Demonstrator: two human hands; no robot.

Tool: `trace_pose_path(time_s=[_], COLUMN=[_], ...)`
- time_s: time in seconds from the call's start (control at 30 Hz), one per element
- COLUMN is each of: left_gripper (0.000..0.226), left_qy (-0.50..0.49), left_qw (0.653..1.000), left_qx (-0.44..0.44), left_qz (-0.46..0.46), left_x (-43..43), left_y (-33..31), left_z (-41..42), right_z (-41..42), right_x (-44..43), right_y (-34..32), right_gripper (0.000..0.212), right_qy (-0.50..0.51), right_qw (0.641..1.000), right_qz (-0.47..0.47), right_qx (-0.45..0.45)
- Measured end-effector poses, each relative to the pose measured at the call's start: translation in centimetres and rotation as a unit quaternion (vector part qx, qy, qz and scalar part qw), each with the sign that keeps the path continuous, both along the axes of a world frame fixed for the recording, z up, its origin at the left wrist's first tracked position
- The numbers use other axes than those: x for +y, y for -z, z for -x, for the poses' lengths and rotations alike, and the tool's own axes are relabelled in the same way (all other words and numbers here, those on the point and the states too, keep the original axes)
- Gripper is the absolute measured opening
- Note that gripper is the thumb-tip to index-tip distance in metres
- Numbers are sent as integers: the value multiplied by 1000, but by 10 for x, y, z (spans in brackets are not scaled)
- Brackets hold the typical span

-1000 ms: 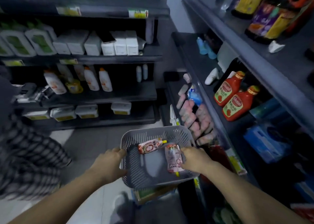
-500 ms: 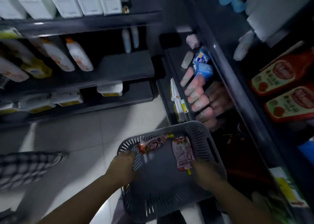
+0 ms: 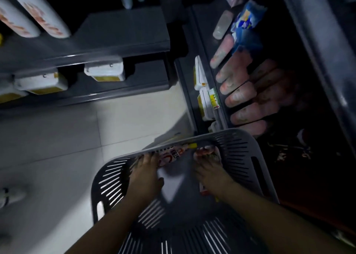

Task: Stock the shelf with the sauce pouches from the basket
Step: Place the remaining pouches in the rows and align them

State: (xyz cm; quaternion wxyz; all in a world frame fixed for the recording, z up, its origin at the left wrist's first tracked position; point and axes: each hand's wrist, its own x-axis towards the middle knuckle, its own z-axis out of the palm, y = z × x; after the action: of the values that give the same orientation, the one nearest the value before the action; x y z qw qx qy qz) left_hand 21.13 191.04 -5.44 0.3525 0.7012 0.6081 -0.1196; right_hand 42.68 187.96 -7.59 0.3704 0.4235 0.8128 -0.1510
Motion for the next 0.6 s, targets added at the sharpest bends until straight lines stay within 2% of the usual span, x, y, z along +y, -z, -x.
trace_pose_path(time_s=[0.07,0.17,0.27,0.33,0.43,0.5,0.57,0.6], left_gripper=[66,72,74,62,44,43,47,49], left_qy=[0,21,48,12,-42,-55,-56,-75], left_qw=[999,997,993,998,999,998,995,992], left_qx=[28,59,96,64,17,-8,-23,-32], left_qz=[-19,-50,-55,-26,11,34,77,97], left_x=[-3,-7,-9,-9,-4,1,0,-3], left_y=[9,16,26,29,37,37,37,38], left_z=[-6,-11,-11,-13,-14,-13,-9,-5], right_z=[-4,5,6,10,11,7,0,-1], right_x=[-1,6,13,17,26,28,23,20], right_y=[20,17,30,24,10,1,-7,-10], right_gripper=[40,53,51,49,33,30,34,37], right_qy=[-46,-119,-189,-206,-95,5,146,249], right_qw=[999,987,979,978,995,1000,986,963], right_qz=[14,35,-22,-17,31,4,33,33], right_qx=[-21,-100,-69,-36,-23,26,75,95])
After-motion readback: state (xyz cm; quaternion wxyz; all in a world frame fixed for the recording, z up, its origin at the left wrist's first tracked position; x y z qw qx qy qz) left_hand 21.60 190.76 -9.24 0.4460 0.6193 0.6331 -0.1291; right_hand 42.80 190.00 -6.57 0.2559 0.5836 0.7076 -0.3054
